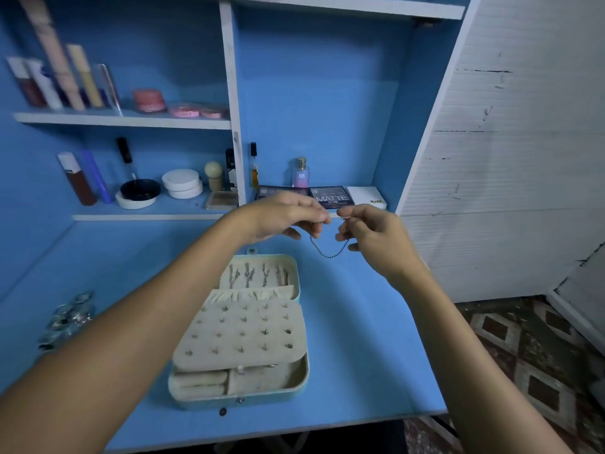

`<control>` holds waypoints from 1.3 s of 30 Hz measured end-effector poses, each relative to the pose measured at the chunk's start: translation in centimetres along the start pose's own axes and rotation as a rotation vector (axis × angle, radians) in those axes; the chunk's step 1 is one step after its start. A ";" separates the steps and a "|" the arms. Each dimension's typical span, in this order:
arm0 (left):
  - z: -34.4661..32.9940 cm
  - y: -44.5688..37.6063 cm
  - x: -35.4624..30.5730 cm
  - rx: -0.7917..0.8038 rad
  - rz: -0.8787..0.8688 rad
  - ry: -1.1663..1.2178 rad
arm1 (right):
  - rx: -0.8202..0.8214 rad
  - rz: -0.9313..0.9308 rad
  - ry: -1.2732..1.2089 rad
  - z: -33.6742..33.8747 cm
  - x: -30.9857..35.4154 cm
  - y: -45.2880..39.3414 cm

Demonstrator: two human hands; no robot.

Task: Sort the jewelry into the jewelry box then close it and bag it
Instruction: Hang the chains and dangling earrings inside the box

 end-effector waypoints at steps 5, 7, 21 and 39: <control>1.2 3.2 0.6 -0.012 -0.027 -0.075 | 0.146 -0.056 -0.029 -2.9 0.8 0.7; 1.5 4.3 1.1 -0.023 -0.018 -0.078 | 0.181 -0.053 0.020 -3.8 0.8 0.9; 3.0 8.8 6.5 -0.272 0.132 -0.139 | 0.192 -0.056 0.275 -7.9 0.3 1.7; 1.5 7.4 7.0 -0.351 0.172 -0.759 | 0.032 -0.092 0.442 -10.8 -3.3 -0.6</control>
Point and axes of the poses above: each hand's wrist, its own y-axis away from the middle knuckle, its own z-axis out of the back of the hand, x = y × z, the point moved 6 cm from there along -y, towards the middle knuckle, and after that the axes turned 11 degrees about -y, right-handed, at the moved point
